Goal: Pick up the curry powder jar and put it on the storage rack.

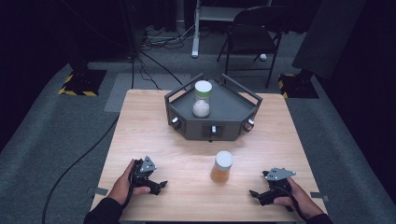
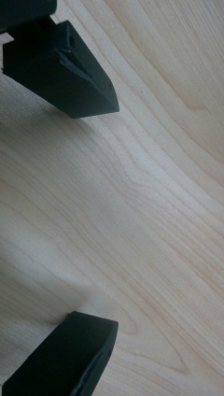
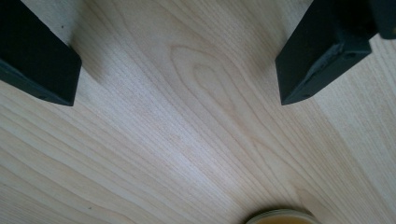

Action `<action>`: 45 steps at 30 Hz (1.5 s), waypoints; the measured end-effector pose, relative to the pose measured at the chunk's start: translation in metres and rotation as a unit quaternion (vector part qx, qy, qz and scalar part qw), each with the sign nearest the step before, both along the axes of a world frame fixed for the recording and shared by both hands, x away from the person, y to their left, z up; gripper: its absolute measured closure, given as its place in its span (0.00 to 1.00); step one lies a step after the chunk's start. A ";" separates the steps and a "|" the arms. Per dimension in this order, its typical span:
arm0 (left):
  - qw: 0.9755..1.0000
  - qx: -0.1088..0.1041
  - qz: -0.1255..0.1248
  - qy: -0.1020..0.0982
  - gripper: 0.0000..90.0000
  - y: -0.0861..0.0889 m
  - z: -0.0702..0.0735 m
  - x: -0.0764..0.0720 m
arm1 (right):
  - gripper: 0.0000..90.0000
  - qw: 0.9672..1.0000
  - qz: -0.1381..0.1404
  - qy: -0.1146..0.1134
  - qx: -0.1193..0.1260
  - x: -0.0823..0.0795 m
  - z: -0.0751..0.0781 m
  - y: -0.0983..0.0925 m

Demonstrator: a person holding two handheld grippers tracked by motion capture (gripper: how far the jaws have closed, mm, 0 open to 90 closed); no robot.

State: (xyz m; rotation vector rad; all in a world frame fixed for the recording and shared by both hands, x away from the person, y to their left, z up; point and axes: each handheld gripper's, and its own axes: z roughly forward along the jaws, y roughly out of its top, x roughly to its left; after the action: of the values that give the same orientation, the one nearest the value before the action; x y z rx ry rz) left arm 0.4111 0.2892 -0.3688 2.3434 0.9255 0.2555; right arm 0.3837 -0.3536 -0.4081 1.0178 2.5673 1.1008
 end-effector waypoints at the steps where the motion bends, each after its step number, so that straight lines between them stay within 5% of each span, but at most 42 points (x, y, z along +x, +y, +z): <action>1: 1.000 0.000 0.000 0.001 0.00 0.000 0.000 0.000 | 0.00 1.000 0.000 0.000 0.000 0.000 0.000 0.000; 17: 1.000 -0.001 0.000 0.000 0.00 0.000 0.000 0.000 | 0.01 1.000 -0.004 -0.010 -0.006 -0.005 0.001 0.003; 45: 1.000 -0.001 0.000 0.000 0.00 0.000 0.000 0.000 | 0.02 0.996 -0.033 -0.051 0.060 -0.021 0.017 0.001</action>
State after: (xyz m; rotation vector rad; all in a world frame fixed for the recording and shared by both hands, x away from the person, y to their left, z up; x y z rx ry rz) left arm 0.4111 0.2894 -0.3690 2.3422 0.9245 0.2553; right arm 0.3631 -0.3525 -0.3915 1.0377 2.3958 1.2680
